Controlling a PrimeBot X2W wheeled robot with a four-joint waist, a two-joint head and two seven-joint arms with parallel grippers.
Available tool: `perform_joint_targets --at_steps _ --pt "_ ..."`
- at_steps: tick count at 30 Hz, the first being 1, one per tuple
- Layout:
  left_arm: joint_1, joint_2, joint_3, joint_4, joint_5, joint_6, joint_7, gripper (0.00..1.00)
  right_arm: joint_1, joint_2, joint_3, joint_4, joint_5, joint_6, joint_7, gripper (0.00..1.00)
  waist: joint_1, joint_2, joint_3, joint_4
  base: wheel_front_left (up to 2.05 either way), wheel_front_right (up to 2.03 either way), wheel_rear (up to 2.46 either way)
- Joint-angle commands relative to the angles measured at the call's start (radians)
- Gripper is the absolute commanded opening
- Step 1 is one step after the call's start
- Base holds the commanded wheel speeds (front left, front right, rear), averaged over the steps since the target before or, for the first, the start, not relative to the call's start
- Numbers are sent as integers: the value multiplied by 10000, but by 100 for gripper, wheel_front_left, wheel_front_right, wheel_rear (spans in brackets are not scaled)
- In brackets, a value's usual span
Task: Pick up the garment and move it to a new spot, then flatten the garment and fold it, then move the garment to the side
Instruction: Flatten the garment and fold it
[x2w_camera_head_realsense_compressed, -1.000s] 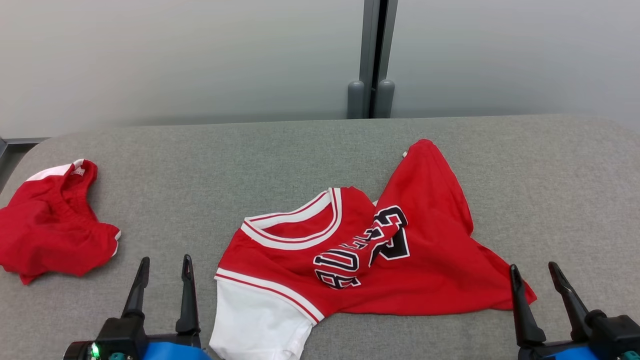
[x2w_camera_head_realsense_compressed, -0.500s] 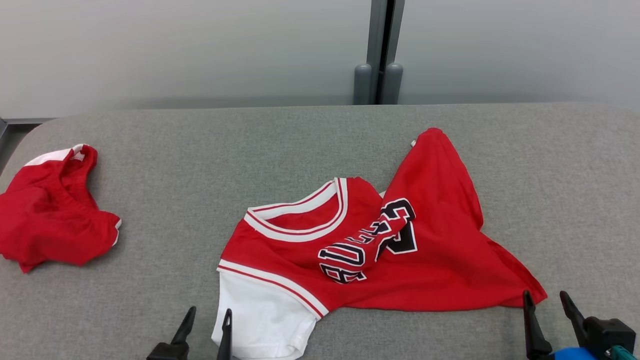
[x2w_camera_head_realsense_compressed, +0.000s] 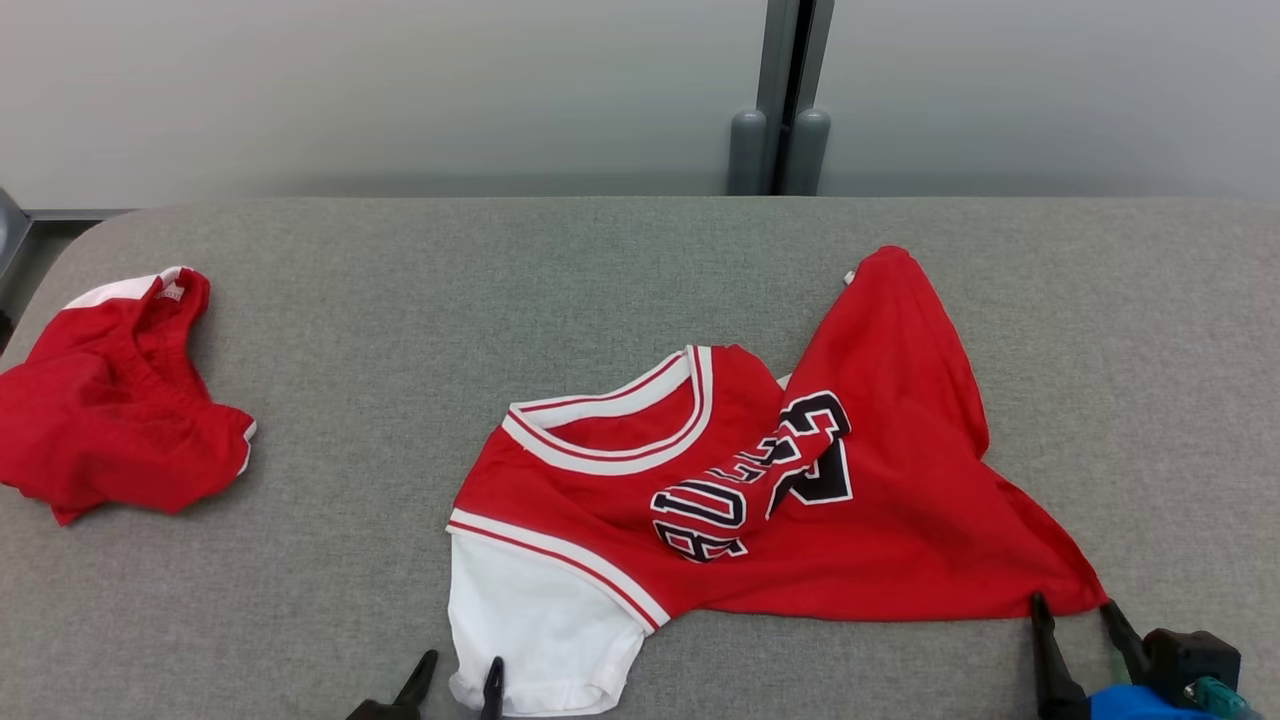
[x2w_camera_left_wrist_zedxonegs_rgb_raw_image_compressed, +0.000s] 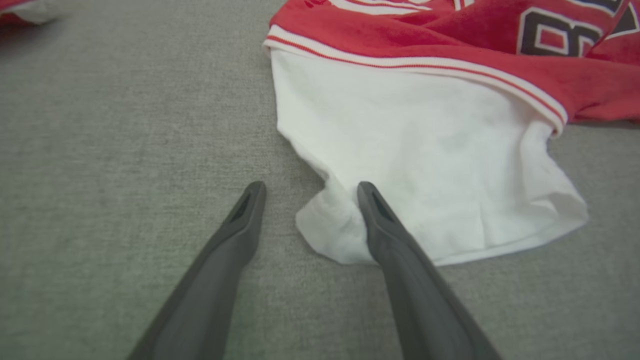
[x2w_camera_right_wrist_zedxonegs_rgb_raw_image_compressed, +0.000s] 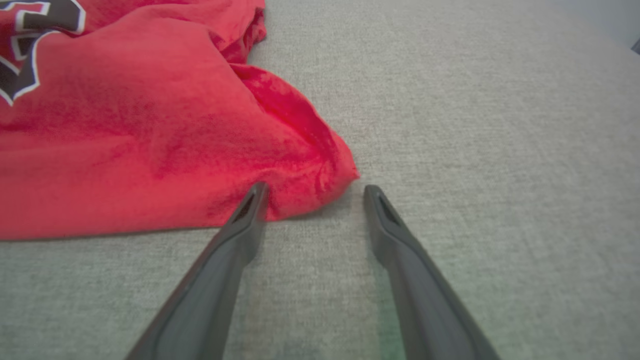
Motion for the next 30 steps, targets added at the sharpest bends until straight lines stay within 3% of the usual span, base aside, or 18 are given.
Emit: perform_joint_targets --at_steps 1,8,9,10,11,18,25,30 --pt "-174 25 -142 208 -54 -70 40 100 -190 -61 -17 135 27 5 -69 100 0 0 25 6 0 0 0" --pt "-585 9 -567 834 -381 -80 71 100 -762 -51 77 823 368 5 -122 100 0 0 117 -8 0 0 0" --pt "-629 7 -669 972 -476 -81 82 100 -824 -45 129 882 438 5 -126 66 0 0 111 -23 0 0 0" --pt "-674 0 -801 1108 -563 -82 98 42 -883 -46 177 959 492 5 -130 10 0 0 106 -39 0 0 0" --pt "-733 -10 -924 1234 -653 -83 123 0 -939 -69 233 1047 553 5 -133 0 0 0 97 -52 0 0 0" --pt "-770 36 -1472 888 -1679 -73 62 0 -662 -109 806 488 1014 5 -154 0 0 0 -103 -128 0 0 0" --pt "-736 511 -1743 -1137 -2717 -62 22 0 446 5 2333 -1520 1766 5 -159 0 0 0 -198 -234 0 0 0" --pt "-1467 925 -1607 -2216 -3015 -62 22 0 212 -5 3079 -2949 2210 5 106 0 0 0 -122 -435 0 0 0"
